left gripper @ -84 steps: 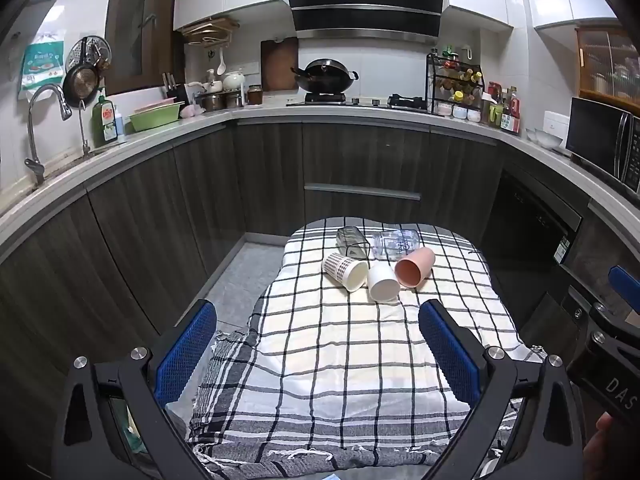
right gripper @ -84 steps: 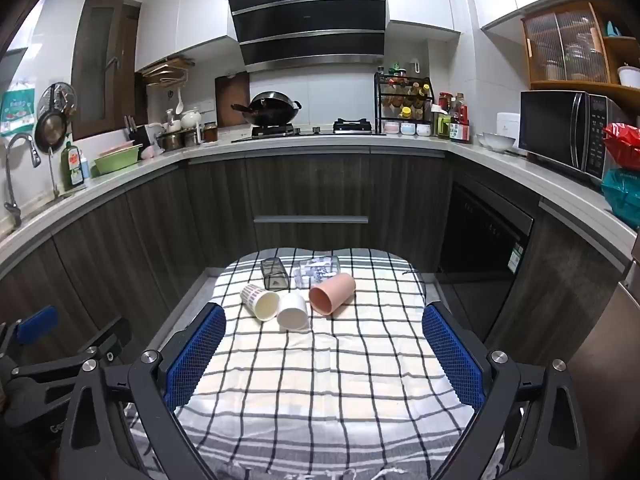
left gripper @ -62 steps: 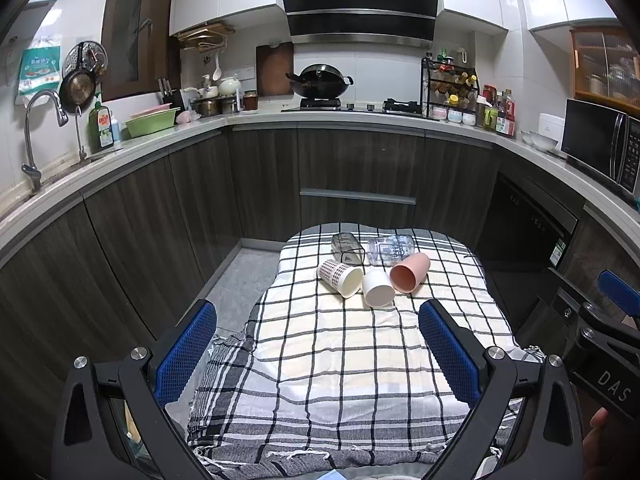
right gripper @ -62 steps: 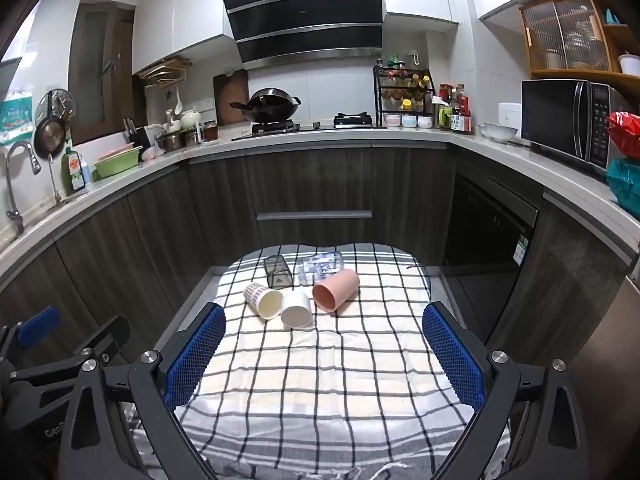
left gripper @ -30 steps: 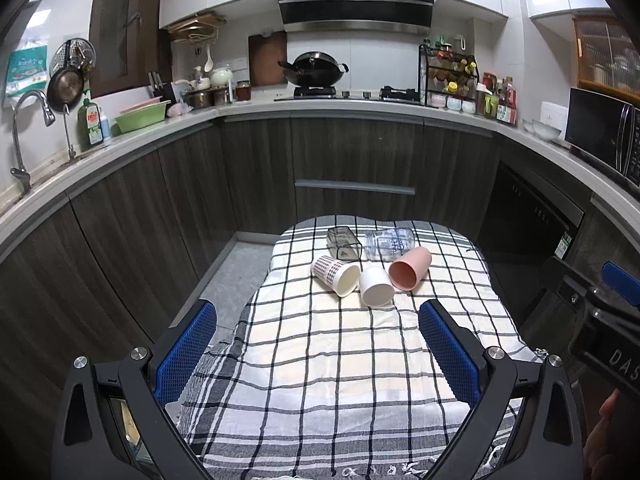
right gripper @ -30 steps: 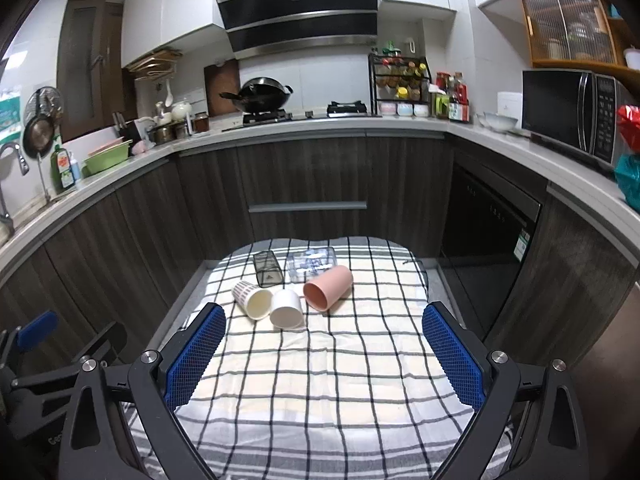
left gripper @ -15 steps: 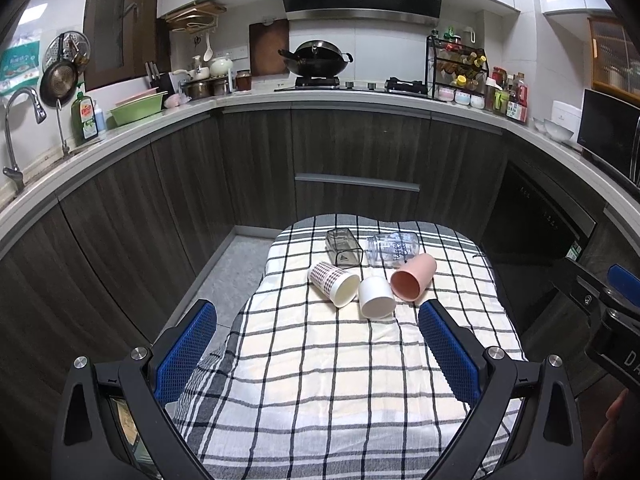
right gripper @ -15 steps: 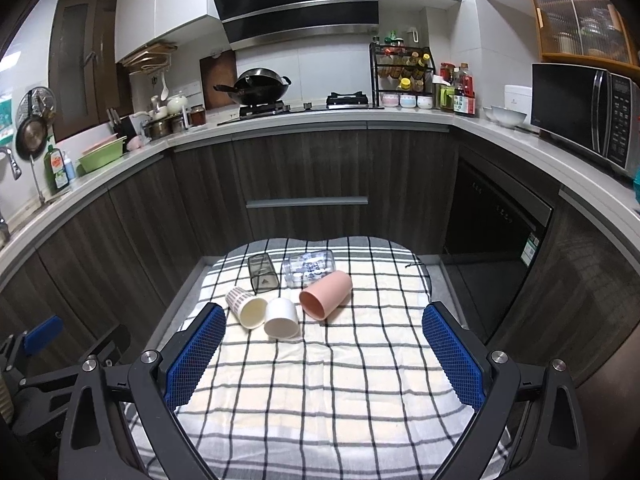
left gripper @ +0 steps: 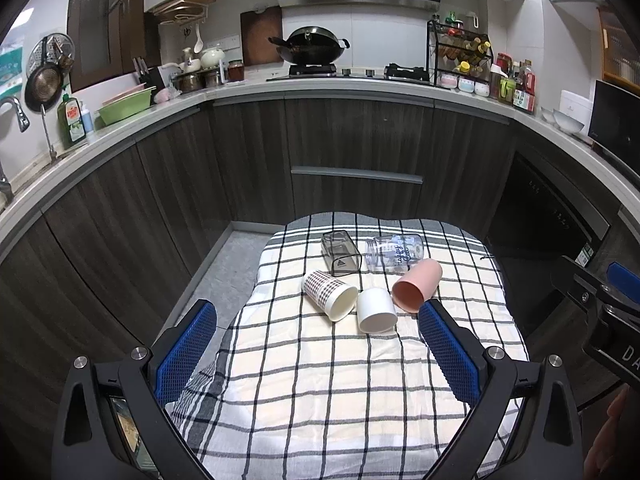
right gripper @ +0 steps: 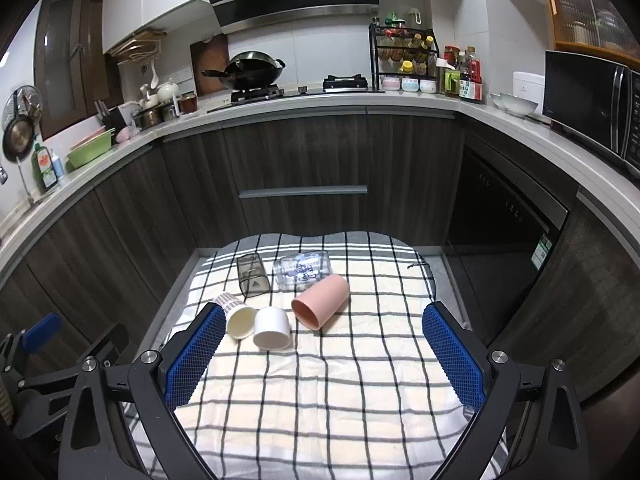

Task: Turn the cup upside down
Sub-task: 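Move the right tool to the pink cup and close its fingers around it, then lift the pink cup with the right tool and rotate it upright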

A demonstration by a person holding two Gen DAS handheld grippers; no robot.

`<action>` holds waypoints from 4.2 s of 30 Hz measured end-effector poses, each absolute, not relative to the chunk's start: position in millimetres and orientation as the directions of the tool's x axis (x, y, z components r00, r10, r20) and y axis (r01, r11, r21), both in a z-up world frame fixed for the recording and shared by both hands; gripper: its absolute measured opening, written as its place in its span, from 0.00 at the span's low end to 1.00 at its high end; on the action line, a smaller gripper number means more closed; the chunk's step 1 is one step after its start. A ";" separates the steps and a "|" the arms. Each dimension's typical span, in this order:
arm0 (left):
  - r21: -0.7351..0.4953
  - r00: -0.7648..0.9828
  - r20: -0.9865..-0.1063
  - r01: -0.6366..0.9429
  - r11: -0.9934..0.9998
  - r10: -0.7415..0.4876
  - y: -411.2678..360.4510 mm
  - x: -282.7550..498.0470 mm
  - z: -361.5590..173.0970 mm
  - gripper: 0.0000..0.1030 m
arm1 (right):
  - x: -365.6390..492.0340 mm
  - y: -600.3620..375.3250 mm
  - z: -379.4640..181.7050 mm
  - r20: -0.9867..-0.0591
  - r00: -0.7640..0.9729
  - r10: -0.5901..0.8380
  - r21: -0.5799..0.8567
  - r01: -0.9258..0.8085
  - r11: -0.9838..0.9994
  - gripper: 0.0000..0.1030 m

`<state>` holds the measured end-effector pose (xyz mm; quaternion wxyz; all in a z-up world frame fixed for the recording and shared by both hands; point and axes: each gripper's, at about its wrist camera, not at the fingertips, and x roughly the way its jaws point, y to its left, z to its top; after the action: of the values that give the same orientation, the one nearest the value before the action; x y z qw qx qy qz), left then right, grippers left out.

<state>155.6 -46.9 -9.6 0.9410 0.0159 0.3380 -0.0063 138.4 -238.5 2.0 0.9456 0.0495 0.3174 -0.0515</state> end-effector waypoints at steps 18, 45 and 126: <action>0.035 0.738 -0.675 0.010 0.999 0.016 -47.9 235.0 -42.2 1.00 | 230.6 -250.8 -46.0 -0.715 0.696 -0.063 0.080 0.171 0.982 0.96; 0.020 0.690 -0.724 0.029 0.999 -0.005 -34.6 398.0 -142.8 1.00 | 403.6 -266.1 -197.7 -0.915 0.402 0.002 0.169 0.381 0.909 0.96; 0.008 0.590 -0.807 0.034 0.999 -0.013 -8.6 213.0 -170.0 1.00 | 237.6 -192.9 -197.9 -0.924 0.367 0.106 0.129 0.038 0.991 0.80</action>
<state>213.0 -8.6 -170.0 0.8915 0.0116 0.4527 -0.0134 237.6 -192.9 -197.9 0.8243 0.0640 0.5622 0.0207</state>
